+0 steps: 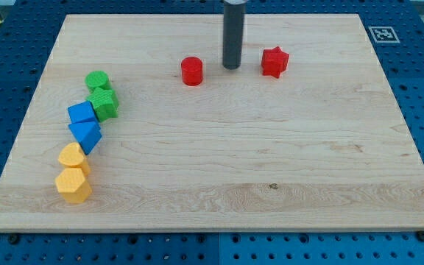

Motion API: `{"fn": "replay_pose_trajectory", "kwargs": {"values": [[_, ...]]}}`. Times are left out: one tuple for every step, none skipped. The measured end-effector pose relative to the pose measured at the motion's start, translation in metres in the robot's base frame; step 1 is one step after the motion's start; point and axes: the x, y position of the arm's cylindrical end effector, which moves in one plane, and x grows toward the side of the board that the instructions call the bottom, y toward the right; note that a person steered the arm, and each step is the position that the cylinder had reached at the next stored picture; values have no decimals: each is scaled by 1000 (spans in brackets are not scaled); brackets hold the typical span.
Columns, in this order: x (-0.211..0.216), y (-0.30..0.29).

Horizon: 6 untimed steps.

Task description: Place the red circle at the top of the green circle

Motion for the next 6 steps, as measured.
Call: {"fn": "replay_pose_trajectory", "kwargs": {"values": [[18, -3], [21, -51], [22, -125], [22, -179], [18, -180], [-7, -159]]}}
